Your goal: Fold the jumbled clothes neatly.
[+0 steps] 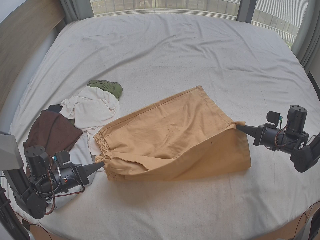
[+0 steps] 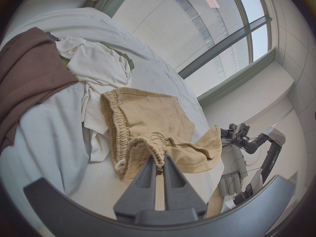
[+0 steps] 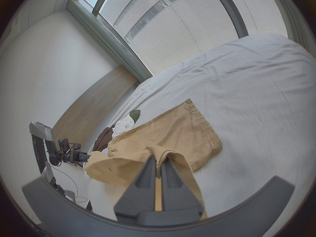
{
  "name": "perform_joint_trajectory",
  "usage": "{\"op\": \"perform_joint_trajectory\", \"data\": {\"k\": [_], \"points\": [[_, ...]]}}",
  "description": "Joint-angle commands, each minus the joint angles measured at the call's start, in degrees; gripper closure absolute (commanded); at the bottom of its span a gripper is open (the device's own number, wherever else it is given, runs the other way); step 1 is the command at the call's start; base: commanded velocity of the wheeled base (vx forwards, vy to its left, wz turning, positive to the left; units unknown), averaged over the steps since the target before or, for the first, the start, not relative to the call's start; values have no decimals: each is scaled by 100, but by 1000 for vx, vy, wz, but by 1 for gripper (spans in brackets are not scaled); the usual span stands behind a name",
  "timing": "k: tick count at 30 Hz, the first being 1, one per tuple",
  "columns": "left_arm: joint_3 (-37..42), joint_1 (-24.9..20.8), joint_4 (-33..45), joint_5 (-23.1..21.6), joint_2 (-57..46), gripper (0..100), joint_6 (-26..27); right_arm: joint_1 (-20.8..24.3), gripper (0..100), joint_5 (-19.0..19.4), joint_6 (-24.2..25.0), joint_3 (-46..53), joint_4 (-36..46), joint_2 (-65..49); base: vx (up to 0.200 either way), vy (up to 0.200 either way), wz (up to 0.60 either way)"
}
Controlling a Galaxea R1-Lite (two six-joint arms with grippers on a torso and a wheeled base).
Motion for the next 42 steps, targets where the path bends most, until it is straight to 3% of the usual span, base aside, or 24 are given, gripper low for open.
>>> {"op": "perform_joint_trajectory", "data": {"k": [1, 10, 42], "points": [[-17, -48, 1, 37, -136, 100, -50, 2, 100, -52, 2, -246, -11, 233, 0, 0, 0], [-289, -65, 1, 55, -110, 100, -410, 37, 100, -219, 213, -1090, 33, 523, 0, 0, 0], [-368, -39, -8, 55, -285, 100, -524, 204, 100, -236, 265, -2646, 745, 532, 0, 0, 0]]}}
